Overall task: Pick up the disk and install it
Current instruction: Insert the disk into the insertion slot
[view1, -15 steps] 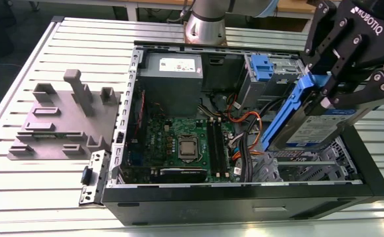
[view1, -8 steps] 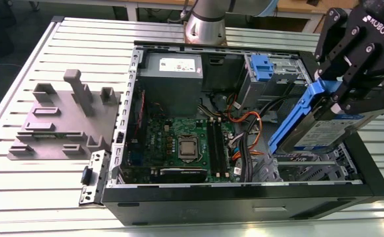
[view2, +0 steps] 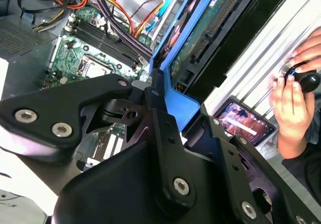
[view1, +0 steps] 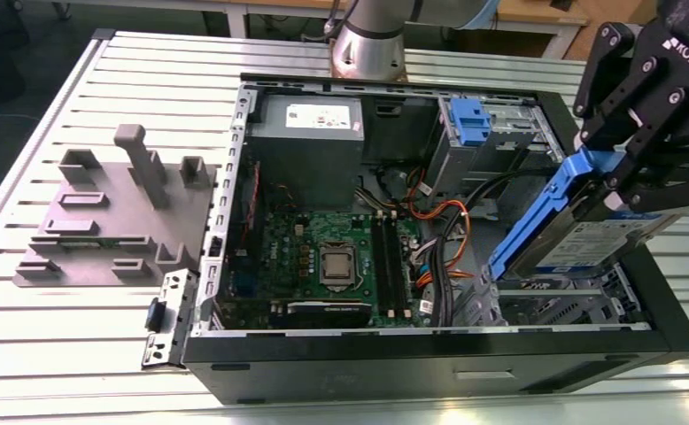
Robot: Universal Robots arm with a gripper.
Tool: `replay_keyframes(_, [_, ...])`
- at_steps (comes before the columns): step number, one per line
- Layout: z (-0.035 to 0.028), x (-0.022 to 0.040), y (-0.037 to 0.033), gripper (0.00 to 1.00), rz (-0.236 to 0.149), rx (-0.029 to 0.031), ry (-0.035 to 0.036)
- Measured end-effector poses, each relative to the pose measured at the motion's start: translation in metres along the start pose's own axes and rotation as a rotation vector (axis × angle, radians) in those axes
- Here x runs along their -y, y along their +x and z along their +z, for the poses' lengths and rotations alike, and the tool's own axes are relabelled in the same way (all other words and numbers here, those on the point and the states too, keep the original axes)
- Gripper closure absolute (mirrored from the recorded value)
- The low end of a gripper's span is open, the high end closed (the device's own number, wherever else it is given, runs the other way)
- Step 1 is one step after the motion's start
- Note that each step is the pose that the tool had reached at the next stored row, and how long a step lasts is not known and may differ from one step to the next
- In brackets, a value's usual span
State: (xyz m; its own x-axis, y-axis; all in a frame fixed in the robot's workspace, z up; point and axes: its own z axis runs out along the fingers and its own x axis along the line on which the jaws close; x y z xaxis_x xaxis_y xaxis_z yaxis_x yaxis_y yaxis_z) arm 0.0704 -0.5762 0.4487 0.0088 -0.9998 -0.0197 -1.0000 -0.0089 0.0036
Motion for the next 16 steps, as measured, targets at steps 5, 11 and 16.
replay_keyframes(5, [0.0019, 0.0036, 0.0001, 0.64, 0.0, 0.0001, 0.0])
replay_keyframes(11, [0.0069, 0.0045, 0.0003, 0.64, 0.0, 0.0005, 0.0])
replay_keyframes(16, [0.0112, 0.0056, 0.0004, 0.64, 0.001, 0.0006, 0.0])
